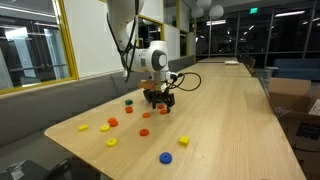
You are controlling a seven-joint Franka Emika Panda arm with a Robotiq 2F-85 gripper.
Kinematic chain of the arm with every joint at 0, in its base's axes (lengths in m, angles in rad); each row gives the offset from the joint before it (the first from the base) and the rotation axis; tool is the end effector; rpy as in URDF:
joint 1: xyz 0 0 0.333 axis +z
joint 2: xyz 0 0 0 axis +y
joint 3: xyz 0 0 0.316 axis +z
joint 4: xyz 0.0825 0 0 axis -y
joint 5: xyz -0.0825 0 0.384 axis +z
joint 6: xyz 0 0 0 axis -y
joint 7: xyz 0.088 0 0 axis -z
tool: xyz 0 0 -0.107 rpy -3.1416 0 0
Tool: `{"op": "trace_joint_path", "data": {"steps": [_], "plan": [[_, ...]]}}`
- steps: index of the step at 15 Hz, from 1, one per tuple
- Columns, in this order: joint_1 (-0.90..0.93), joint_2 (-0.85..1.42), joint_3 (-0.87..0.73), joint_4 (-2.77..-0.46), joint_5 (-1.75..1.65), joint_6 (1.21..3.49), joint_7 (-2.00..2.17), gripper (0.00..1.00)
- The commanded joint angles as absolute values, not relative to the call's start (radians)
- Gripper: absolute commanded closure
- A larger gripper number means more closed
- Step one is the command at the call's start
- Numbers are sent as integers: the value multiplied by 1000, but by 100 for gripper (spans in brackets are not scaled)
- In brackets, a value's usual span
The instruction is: Pick up some of the orange objects from the table and put them in the bowl
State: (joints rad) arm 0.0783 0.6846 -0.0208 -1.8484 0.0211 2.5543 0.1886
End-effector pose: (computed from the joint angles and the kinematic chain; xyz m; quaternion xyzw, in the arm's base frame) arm 0.6402 0.0372 0.1527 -0.9974 0.0718 -0.0108 0.0007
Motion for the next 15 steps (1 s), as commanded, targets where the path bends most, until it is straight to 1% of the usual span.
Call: {"op": "trace_joint_path", "data": {"steps": [1, 5, 6, 7, 8, 9, 11, 14, 15], "plan": [[51, 707, 4, -1809, 46, 2538, 149, 0], [44, 720, 6, -1797, 50, 2540, 143, 0], [44, 721, 4, -1795, 48, 2543, 142, 25], [45, 722, 3, -1794, 46, 2543, 142, 26], [46, 721, 1, -1794, 45, 2543, 143, 32], [46, 721, 0, -1793, 44, 2544, 144, 42], [47, 719, -2, -1789, 42, 2542, 146, 58], [49, 714, -6, -1786, 39, 2541, 150, 79], [50, 708, -6, -1785, 38, 2542, 151, 76]]}}
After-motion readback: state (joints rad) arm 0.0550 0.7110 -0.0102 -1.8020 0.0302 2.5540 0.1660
